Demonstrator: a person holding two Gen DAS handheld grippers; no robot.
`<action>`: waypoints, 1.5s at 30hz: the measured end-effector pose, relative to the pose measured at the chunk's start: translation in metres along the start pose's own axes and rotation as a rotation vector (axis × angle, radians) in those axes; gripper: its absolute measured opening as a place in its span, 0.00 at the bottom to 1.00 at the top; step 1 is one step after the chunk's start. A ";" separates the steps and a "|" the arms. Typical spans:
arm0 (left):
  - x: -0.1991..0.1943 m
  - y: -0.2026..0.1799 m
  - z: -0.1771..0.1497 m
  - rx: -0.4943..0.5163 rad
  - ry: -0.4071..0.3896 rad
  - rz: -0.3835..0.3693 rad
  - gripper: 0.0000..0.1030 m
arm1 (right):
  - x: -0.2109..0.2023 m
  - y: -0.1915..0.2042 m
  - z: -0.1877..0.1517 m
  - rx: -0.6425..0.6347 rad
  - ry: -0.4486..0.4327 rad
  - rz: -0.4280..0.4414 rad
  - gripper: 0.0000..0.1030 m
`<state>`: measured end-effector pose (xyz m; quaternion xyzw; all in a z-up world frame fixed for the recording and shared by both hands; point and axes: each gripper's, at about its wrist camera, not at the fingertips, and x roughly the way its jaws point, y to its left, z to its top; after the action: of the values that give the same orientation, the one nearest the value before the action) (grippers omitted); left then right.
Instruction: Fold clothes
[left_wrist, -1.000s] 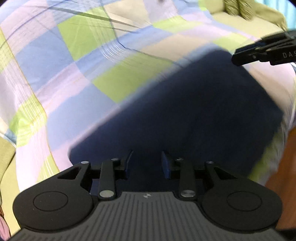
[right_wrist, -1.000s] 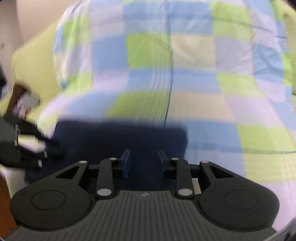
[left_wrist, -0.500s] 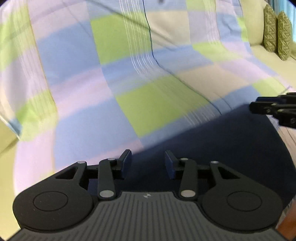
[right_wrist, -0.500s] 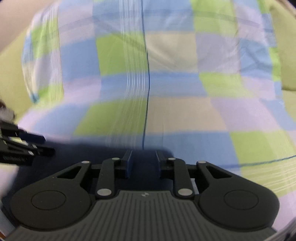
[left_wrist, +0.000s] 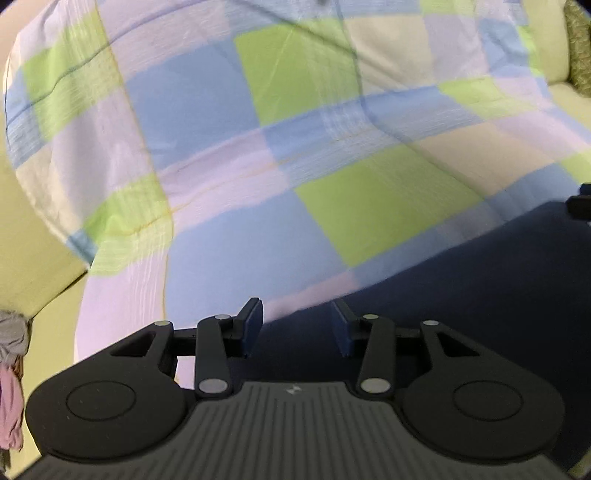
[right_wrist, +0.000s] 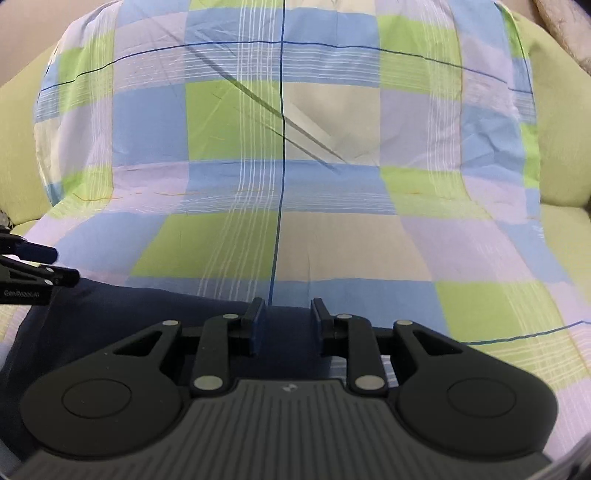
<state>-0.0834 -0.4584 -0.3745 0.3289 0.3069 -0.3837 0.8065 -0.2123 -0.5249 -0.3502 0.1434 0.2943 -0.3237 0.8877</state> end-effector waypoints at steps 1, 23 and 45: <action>0.006 0.001 -0.004 0.001 0.003 0.010 0.50 | 0.013 0.000 -0.005 -0.005 0.043 0.000 0.22; -0.057 0.014 -0.017 -0.244 0.175 0.015 0.48 | -0.053 0.024 -0.026 -0.015 0.041 0.038 0.29; -0.087 0.005 -0.076 -0.205 0.399 0.068 0.49 | -0.124 0.071 -0.073 -0.101 0.116 0.109 0.36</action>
<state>-0.1429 -0.3614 -0.3530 0.3248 0.4863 -0.2506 0.7715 -0.2740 -0.3784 -0.3268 0.1327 0.3531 -0.2510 0.8915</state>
